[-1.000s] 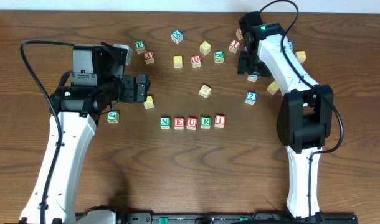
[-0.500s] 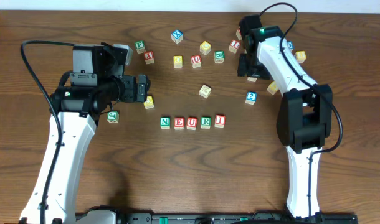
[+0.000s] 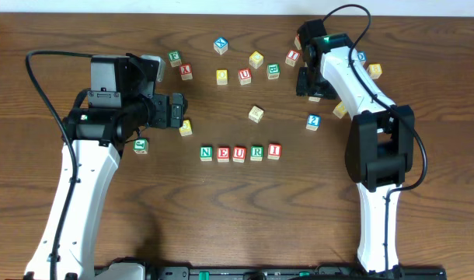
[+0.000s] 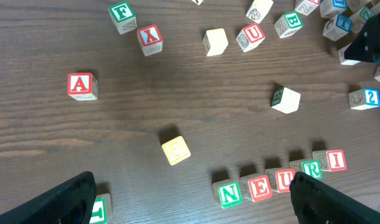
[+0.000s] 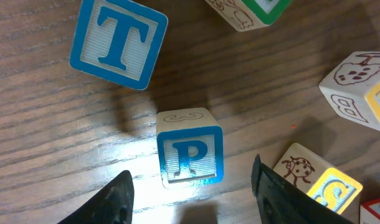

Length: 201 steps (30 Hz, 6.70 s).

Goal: Spell out NEURIPS
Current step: 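Close the right gripper on the blue P block, then lift the blue P block and carry it toward the front row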

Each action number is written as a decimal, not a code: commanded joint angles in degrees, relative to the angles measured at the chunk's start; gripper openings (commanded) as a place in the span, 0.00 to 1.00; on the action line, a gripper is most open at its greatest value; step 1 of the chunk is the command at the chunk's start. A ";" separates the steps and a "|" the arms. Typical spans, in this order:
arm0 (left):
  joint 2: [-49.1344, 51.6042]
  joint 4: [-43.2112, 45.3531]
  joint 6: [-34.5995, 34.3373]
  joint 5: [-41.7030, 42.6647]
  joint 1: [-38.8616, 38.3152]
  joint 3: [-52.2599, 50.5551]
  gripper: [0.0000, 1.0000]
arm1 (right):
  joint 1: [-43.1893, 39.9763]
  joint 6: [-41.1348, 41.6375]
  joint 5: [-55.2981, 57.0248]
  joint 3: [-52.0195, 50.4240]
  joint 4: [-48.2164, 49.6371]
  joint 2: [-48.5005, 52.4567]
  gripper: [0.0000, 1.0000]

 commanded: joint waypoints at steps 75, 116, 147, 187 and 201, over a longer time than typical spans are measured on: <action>-0.50 -0.02 0.37 0.68 0.20 1.38 0.98 | -2.84 -14.91 -8.20 -0.57 -0.90 0.09 0.54; -0.50 -0.02 0.37 0.70 0.20 1.38 0.98 | -4.33 -19.76 -8.44 -3.74 5.70 0.09 0.50; -0.50 -0.02 0.37 0.70 0.20 1.38 0.98 | -4.33 -19.76 -8.81 -3.65 5.75 0.07 0.24; -0.50 -0.02 0.37 0.70 0.20 1.38 0.98 | -2.56 -19.12 -9.86 -5.31 4.72 -15.02 0.20; -0.50 -0.02 0.37 0.68 0.20 1.38 0.98 | -0.52 -16.61 -9.25 -24.39 16.98 -29.03 0.23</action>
